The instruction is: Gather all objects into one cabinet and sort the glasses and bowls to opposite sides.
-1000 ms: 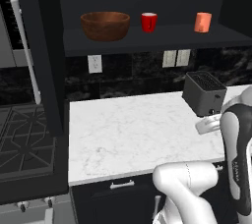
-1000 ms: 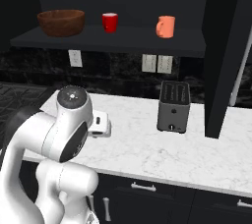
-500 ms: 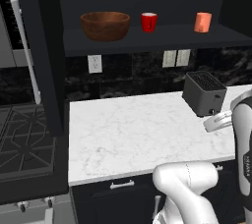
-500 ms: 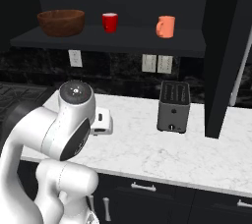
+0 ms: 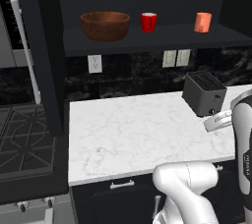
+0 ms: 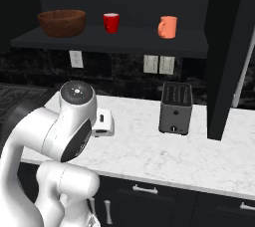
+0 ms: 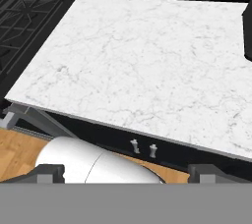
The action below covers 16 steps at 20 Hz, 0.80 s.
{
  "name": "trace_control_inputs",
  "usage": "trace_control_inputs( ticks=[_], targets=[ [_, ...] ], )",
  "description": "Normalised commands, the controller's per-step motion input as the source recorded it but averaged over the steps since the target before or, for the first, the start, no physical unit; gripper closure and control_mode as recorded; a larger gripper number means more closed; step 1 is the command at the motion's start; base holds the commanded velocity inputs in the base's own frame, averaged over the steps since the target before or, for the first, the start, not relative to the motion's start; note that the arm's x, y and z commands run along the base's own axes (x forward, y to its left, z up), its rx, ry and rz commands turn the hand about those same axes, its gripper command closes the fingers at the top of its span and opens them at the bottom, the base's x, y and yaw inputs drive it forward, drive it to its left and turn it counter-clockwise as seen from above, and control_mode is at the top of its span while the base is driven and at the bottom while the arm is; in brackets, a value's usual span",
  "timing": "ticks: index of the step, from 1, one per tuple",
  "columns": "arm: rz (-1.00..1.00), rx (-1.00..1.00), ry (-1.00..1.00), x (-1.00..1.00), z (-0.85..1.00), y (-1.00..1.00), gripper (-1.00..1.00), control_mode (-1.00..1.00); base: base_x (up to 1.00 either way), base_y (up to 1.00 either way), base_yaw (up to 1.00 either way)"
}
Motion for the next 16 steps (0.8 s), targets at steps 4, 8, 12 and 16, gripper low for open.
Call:
trace_control_inputs(
  ticks=[4, 8, 12, 16],
  targets=[
    [0.00, 0.00, 0.00, 0.00, 0.00, 0.00, -1.00, -1.00, 0.00, 0.00, 0.00],
    [0.00, 0.00, 0.00, 0.00, 0.00, 0.00, -1.00, -1.00, 0.00, 0.00, 0.00],
    [0.00, 0.00, 0.00, 0.00, 0.00, 0.00, -1.00, -1.00, 0.00, 0.00, 0.00],
    [0.00, 0.00, 0.00, 0.00, 0.00, 0.00, -1.00, -1.00, 0.00, 0.00, 0.00]
  ],
)
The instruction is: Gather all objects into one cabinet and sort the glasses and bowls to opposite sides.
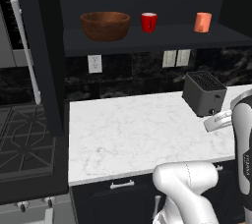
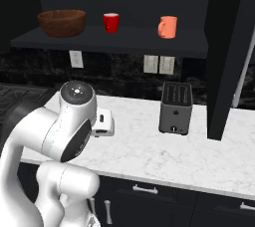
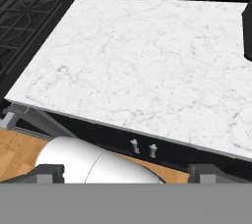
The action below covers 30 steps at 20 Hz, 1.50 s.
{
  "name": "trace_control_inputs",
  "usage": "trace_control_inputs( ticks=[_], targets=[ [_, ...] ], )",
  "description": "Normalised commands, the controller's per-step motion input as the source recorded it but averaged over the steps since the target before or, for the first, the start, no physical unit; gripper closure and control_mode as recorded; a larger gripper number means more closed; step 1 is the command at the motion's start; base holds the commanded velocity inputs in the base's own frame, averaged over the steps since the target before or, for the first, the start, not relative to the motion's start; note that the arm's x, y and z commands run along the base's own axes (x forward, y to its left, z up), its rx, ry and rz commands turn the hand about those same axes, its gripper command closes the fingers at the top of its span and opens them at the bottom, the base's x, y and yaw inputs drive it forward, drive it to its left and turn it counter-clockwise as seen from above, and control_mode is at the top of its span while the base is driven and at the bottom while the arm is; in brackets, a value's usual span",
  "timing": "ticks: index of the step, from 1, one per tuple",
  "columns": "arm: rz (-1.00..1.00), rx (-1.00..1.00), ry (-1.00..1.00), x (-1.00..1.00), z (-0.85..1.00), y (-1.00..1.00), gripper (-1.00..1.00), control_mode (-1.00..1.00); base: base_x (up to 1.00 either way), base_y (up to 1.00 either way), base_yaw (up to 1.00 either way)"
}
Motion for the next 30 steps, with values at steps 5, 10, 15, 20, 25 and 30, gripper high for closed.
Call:
trace_control_inputs(
  ticks=[5, 10, 15, 20, 25, 30],
  targets=[
    [0.00, 0.00, 0.00, 0.00, 0.00, 0.00, -1.00, 1.00, -0.37, 0.04, 0.00],
    [0.00, 0.00, 0.00, 0.00, 0.00, 0.00, -1.00, 1.00, -0.89, 0.52, 0.00],
    [0.00, 0.00, 0.00, 0.00, 0.00, 0.00, -1.00, 1.00, -0.85, 0.90, -0.01],
    [0.00, 0.00, 0.00, 0.00, 0.00, 0.00, -1.00, 1.00, -0.67, 1.00, 0.00],
    [0.00, 0.00, 0.00, 0.00, 0.00, 0.00, -1.00, 1.00, -0.28, 1.00, 0.00],
    [0.00, 0.00, 0.00, 0.00, 0.00, 0.00, -1.00, 1.00, 0.15, 1.00, -0.02]
  ],
)
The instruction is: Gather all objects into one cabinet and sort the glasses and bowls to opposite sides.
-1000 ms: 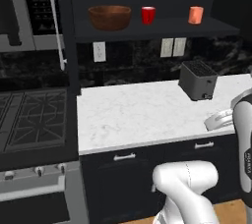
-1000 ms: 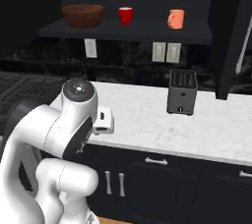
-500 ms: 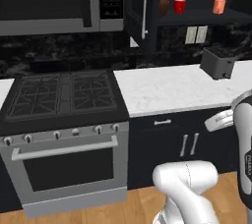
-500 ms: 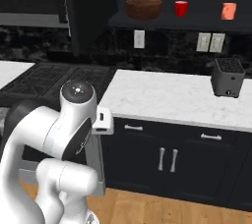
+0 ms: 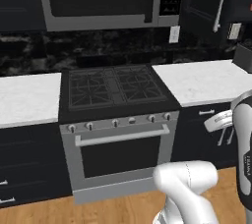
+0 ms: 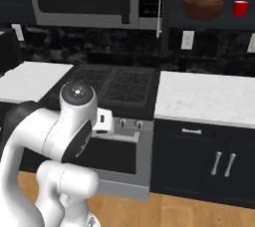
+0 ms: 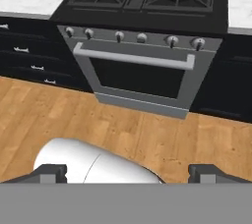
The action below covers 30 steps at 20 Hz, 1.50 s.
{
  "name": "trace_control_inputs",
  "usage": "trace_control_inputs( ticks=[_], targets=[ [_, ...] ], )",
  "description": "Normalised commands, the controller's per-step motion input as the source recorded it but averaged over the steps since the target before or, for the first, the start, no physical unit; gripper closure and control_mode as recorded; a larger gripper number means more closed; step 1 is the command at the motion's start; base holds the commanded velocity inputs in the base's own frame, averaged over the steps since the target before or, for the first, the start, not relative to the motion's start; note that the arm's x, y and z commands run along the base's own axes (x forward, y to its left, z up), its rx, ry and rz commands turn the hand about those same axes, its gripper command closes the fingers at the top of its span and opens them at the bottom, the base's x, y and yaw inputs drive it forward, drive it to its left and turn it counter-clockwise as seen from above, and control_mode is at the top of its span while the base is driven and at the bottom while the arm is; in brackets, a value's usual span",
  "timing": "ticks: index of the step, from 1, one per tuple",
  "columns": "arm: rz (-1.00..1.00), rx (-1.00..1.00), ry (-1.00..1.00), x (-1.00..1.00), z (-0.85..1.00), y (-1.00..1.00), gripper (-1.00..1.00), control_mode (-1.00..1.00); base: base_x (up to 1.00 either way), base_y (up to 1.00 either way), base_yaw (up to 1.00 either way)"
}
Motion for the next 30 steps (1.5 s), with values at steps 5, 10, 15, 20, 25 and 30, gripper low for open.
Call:
trace_control_inputs(
  ticks=[5, 10, 15, 20, 25, 30],
  targets=[
    [0.00, 0.00, 0.00, 0.00, 0.00, 0.00, -1.00, 1.00, 0.37, 1.00, -0.01],
    [0.00, 0.00, 0.00, 0.00, 0.00, 0.00, -1.00, 1.00, 0.57, 1.00, 0.00],
    [0.00, 0.00, 0.00, 0.00, 0.00, 0.00, -1.00, 1.00, 0.51, 1.00, 0.00],
    [0.00, 0.00, 0.00, 0.00, 0.00, 0.00, -1.00, 1.00, 0.05, 1.00, 0.00],
    [0.00, 0.00, 0.00, 0.00, 0.00, 0.00, -1.00, 1.00, 0.00, 1.00, 0.00],
    [0.00, 0.00, 0.00, 0.00, 0.00, 0.00, -1.00, 1.00, 0.00, 1.00, 0.00]
  ],
)
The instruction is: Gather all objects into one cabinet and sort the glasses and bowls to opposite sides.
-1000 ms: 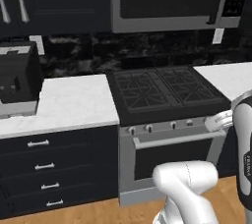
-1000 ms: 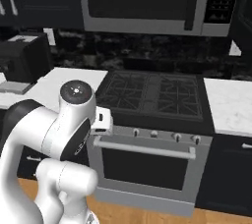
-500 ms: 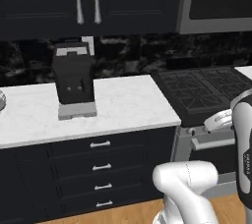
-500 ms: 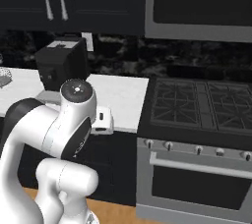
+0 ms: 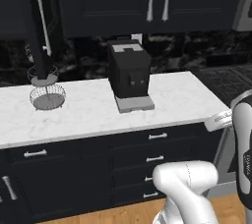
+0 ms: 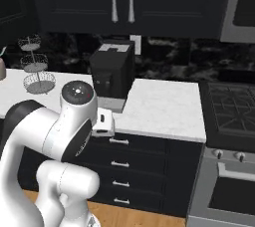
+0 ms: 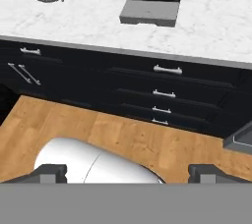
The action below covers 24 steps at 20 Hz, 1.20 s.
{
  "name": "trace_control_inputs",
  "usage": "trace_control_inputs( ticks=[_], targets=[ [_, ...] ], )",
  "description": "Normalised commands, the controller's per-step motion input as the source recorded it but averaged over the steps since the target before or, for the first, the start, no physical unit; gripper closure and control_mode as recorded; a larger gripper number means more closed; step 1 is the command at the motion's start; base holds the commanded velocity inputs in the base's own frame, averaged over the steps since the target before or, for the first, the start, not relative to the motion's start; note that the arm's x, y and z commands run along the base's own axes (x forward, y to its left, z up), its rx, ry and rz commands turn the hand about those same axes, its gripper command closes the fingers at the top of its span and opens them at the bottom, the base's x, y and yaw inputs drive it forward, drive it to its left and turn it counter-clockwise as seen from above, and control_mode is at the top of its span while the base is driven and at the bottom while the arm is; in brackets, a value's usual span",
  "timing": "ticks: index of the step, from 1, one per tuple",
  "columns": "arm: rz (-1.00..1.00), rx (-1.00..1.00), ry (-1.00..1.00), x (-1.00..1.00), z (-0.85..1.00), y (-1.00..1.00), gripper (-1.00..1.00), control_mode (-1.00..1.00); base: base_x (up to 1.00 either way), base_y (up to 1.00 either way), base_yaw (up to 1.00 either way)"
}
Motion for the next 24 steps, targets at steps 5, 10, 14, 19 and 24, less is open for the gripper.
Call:
trace_control_inputs(
  ticks=[5, 10, 14, 19, 24],
  targets=[
    [0.00, 0.00, 0.00, 0.00, 0.00, 0.00, -1.00, 1.00, -0.14, 1.00, 0.00],
    [0.00, 0.00, 0.00, 0.00, 0.00, 0.00, -1.00, 1.00, -0.07, 1.00, -0.01],
    [0.00, 0.00, 0.00, 0.00, 0.00, 0.00, -1.00, 1.00, -0.01, 1.00, -0.02],
    [0.00, 0.00, 0.00, 0.00, 0.00, 0.00, -1.00, 1.00, -0.02, 1.00, -0.02],
    [0.00, 0.00, 0.00, 0.00, 0.00, 0.00, -1.00, 1.00, 0.00, 0.98, -0.01]
  ],
)
